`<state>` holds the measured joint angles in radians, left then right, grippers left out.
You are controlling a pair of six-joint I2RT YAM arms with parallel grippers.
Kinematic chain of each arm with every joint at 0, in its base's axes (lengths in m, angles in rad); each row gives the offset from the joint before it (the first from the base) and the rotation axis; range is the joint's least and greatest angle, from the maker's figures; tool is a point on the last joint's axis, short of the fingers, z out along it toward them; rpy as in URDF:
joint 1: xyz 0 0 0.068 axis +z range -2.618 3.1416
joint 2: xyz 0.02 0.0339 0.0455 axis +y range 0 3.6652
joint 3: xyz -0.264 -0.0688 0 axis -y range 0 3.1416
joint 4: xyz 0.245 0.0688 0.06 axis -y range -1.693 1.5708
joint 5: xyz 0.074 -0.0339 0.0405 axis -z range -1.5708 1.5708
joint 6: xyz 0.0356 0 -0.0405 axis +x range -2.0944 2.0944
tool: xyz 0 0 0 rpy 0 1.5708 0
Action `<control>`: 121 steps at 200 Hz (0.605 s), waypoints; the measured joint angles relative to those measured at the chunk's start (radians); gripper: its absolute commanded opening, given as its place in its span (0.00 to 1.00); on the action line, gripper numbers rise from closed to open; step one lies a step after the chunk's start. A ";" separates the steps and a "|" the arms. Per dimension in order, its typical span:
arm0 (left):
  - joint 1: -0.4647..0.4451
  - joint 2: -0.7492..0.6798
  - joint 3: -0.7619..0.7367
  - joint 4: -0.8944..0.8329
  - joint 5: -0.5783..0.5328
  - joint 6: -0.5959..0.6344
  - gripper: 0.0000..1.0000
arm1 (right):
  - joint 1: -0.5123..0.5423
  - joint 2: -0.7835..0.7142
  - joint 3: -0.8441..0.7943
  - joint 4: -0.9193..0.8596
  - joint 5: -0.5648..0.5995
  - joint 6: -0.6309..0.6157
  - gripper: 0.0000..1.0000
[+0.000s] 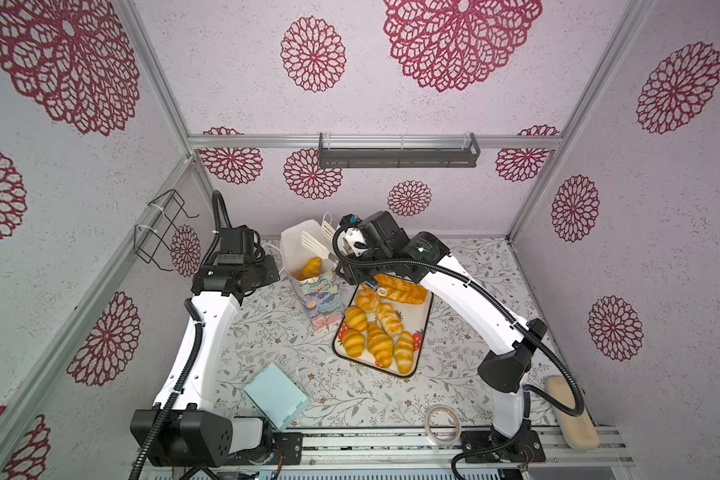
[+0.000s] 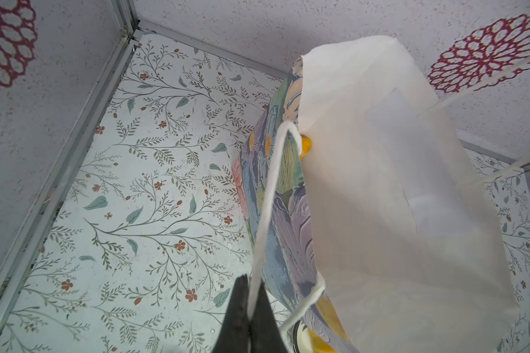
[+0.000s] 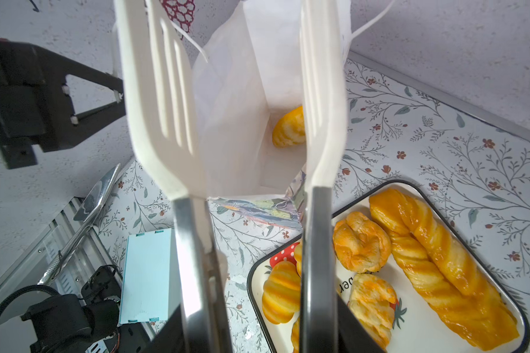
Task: Place the fake bread into the paper bag
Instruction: 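Open the tongs to drop the croissant into the bag, then withdraw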
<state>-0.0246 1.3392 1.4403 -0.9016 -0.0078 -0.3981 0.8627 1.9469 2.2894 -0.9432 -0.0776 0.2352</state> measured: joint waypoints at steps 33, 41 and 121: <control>-0.001 0.000 0.000 0.000 0.000 0.000 0.00 | -0.017 -0.054 -0.021 -0.001 0.014 -0.006 0.52; -0.001 0.000 0.000 0.000 0.000 0.000 0.00 | -0.027 -0.075 -0.037 -0.001 0.019 -0.006 0.52; -0.002 0.000 0.014 -0.001 0.001 0.000 0.00 | -0.174 -0.343 -0.387 0.060 0.032 0.004 0.52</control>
<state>-0.0265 1.3392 1.4540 -0.9028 -0.0071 -0.3977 0.6884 1.6043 1.9026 -0.8837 -0.0456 0.2390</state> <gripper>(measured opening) 0.046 0.525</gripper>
